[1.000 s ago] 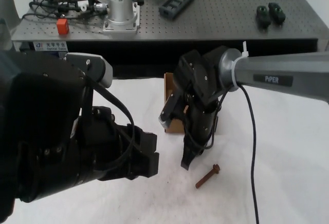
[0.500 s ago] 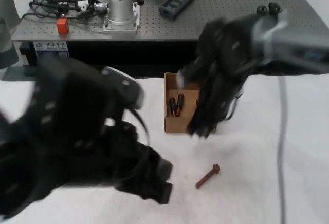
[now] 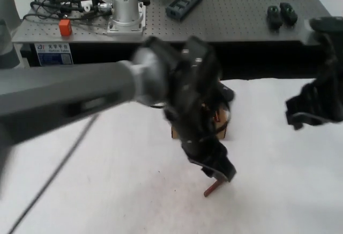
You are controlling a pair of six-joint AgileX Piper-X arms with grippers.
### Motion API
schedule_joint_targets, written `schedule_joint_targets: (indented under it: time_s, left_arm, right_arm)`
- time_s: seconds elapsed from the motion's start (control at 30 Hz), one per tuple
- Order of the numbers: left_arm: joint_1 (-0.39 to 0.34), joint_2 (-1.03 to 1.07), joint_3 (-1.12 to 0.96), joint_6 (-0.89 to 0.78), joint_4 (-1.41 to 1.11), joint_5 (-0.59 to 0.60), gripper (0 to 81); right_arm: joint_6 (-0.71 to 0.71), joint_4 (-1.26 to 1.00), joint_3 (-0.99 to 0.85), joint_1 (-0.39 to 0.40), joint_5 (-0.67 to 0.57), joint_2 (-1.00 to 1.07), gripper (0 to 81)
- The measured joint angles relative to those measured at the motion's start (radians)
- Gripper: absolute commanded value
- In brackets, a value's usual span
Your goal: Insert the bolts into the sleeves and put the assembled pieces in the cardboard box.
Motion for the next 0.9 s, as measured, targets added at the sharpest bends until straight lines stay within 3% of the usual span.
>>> schedule_joint_targets:
  time_s: [0.33, 0.67, 0.9]
  left_arm:
    - [-0.021, 0.194, -0.187, 0.057, 0.104, -0.051, 35.4]
    - [-0.021, 0.22, -0.2, 0.091, 0.105, -0.093, 6.0]
    - [-0.024, 0.22, -0.2, 0.091, 0.073, -0.086, 3.9]
  right_arm:
    - [0.018, 0.048, 0.052, -0.003, -0.004, -0.041, 3.8]
    - [0.033, 0.062, 0.052, -0.003, -0.006, -0.08, 3.8]
    - [0.033, 0.101, 0.052, -0.003, -0.006, -0.088, 3.8]
